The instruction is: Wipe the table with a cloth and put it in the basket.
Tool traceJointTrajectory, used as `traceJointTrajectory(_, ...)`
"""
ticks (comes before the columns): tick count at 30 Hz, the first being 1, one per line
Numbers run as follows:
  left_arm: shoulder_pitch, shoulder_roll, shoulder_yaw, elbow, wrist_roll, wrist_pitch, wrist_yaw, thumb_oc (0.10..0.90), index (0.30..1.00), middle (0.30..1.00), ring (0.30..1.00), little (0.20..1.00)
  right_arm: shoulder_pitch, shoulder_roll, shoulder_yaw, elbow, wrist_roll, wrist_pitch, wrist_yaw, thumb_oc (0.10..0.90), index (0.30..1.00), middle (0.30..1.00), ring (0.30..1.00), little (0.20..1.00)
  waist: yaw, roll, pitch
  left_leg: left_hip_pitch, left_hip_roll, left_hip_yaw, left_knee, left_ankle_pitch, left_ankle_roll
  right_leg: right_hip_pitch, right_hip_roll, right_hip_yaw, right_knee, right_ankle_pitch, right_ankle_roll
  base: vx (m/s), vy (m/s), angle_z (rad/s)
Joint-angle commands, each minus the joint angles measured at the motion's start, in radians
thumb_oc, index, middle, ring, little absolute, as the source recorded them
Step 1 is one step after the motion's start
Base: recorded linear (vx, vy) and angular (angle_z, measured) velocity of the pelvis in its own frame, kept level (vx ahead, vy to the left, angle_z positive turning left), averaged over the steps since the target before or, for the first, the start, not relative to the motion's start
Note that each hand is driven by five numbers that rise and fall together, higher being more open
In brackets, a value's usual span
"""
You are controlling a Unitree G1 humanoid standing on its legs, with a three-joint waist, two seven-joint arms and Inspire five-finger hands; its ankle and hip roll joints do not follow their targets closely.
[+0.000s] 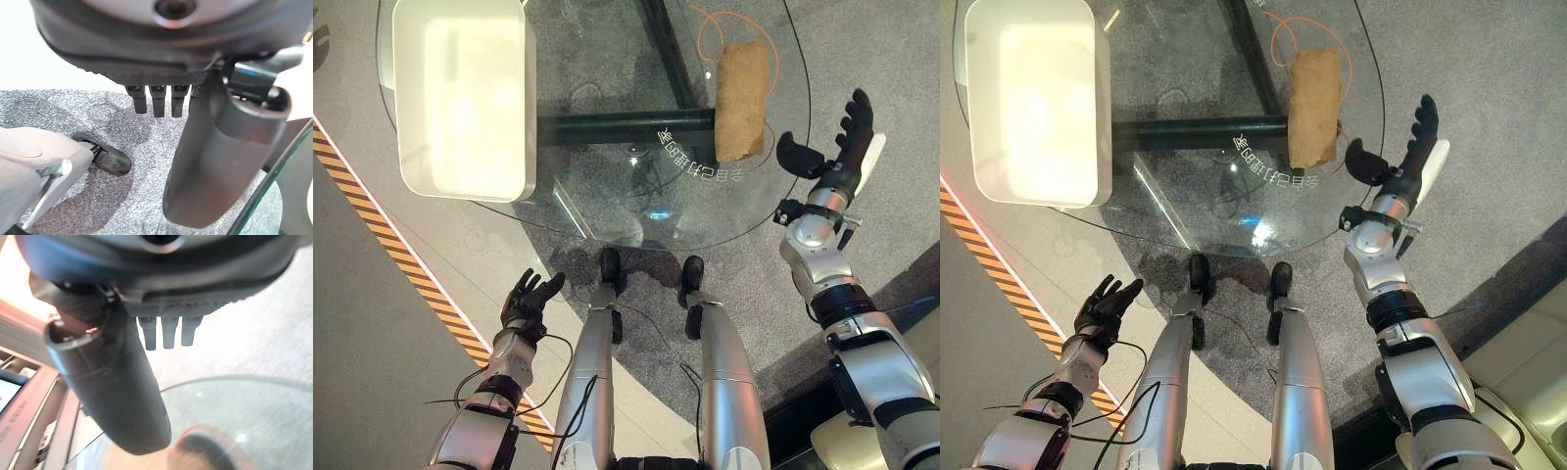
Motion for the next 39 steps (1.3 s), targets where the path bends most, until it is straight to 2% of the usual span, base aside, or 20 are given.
traceJointTrajectory(1, 0.03, 0.016, 0.033, 0.011, -0.04, -0.053, 0.02, 0.8, 0.9, 0.9, 0.9, 0.9, -0.032, -0.067, 0.009, -0.104, -0.025, -0.027, -0.045, 0.8, 0.9, 0.9, 0.9, 0.9, -0.003, 0.019, -0.021, 0.022, -0.05, 0.036, 0.073, -0.097, 0.023, 0.045, 0.027, -0.029, -0.088, 0.02, 0.003, 0.01, 0.046, 0.03)
traceJointTrajectory(6, 0.033, -0.01, 0.027, 0.006, -0.041, -0.06, 0.026, 0.8, 0.9, 0.9, 0.9, 0.9, -0.043, -0.031, 0.034, -0.157, -0.046, 0.015, -0.035, 0.8, 0.9, 0.9, 0.9, 0.9, -0.003, 0.03, -0.021, 0.037, -0.052, 0.049, 0.061, -0.096, 0.021, 0.052, 0.025, -0.034, -0.09, 0.014, 0.001, 0.02, 0.044, 0.01)
traceJointTrajectory(10, 0.037, -0.023, 0.019, -0.004, -0.045, -0.061, 0.034, 0.8, 0.9, 0.9, 0.9, 0.9, -0.057, -0.007, 0.071, -0.185, -0.061, 0.082, -0.037, 0.8, 0.9, 0.9, 0.9, 0.9, 0.0, 0.04, -0.021, 0.045, -0.053, 0.06, 0.055, -0.096, 0.019, 0.056, 0.019, -0.039, -0.088, 0.005, -0.003, 0.03, 0.044, -0.01)
traceJointTrajectory(20, 0.06, -0.045, 0.014, -0.002, -0.016, -0.056, 0.025, 0.8, 0.9, 0.9, 0.9, 0.9, -0.098, 0.03, 0.113, -0.167, -0.015, 0.165, -0.039, 0.8, 0.9, 0.9, 0.9, 0.9, 0.016, 0.052, -0.021, 0.059, -0.053, 0.071, 0.053, -0.095, 0.023, 0.064, 0.013, -0.048, -0.078, -0.002, -0.012, 0.04, 0.002, 0.01)
traceJointTrajectory(23, 0.068, -0.055, 0.009, -0.014, -0.007, -0.055, 0.036, 0.8, 0.9, 0.9, 0.9, 0.9, -0.108, 0.039, 0.12, -0.18, -0.014, 0.212, -0.037, 0.8, 0.9, 0.9, 0.9, 0.9, 0.019, 0.055, -0.021, 0.062, -0.054, 0.074, 0.055, -0.094, 0.024, 0.064, 0.012, -0.047, -0.073, -0.002, -0.013, 0.03, 0.009, 0.01)
traceJointTrajectory(30, 0.078, -0.066, 0.007, -0.022, 0.003, -0.052, 0.038, 0.8, 0.9, 0.9, 0.9, 0.9, -0.118, 0.066, 0.131, -0.182, 0.009, 0.238, -0.016, 0.8, 0.9, 0.9, 0.9, 0.9, 0.022, 0.063, -0.021, 0.067, -0.056, 0.076, 0.059, -0.091, 0.025, 0.064, 0.014, -0.044, -0.06, -0.004, -0.015, 0.01, 0.003, 0.0)
traceJointTrajectory(39, 0.084, -0.078, 0.001, -0.032, 0.008, -0.053, 0.048, 0.8, 0.9, 0.9, 0.9, 0.9, -0.11, 0.088, 0.147, -0.174, -0.017, 0.333, -0.059, 0.8, 0.9, 0.9, 0.9, 0.9, 0.025, 0.066, -0.021, 0.072, -0.055, 0.081, 0.051, -0.087, 0.028, 0.063, 0.013, -0.043, -0.058, -0.002, -0.015, 0.0, 0.0, 0.0)
